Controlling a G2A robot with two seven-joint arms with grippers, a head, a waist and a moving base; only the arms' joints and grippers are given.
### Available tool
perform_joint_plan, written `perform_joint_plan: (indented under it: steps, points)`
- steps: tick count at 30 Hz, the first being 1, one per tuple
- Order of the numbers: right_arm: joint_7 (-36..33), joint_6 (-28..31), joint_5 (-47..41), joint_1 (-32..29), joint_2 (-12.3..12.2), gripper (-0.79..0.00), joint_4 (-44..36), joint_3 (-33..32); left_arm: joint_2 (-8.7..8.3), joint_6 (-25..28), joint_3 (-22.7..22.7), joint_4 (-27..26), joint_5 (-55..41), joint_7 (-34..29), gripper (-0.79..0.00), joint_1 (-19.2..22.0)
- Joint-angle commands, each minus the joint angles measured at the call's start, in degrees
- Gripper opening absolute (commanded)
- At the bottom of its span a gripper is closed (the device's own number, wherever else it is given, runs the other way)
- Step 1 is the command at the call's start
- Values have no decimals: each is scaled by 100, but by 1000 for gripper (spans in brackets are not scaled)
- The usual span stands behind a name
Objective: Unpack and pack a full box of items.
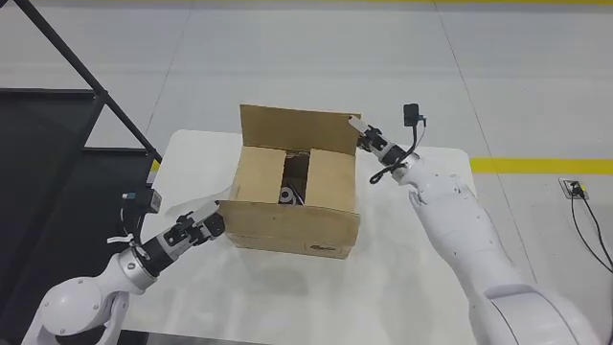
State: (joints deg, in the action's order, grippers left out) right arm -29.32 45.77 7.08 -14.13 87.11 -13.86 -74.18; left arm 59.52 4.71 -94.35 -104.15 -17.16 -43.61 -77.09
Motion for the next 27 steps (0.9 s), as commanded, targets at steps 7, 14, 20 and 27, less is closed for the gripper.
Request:
perform_joint_plan:
  steps: [7, 14, 20, 27]
  points:
    - [-1211, 756, -714, -131, -164, 0, -309, -249, 30, -200, 249, -1, 301, 627, 0, 139]
    - [-2083, 837, -941, -290, -289, 0, -825, -262, 89, -287, 693, 154, 874, 1374, 0, 377]
    - [-2417, -220, -747, -387, -349, 0, -1392, -106, 133, -300, 985, 260, 1236, 1747, 0, 570]
    - [-2762, -1656, -967, -676, -361, 0, -2320, 11, 188, -325, 1265, 375, 1477, 2049, 0, 767]
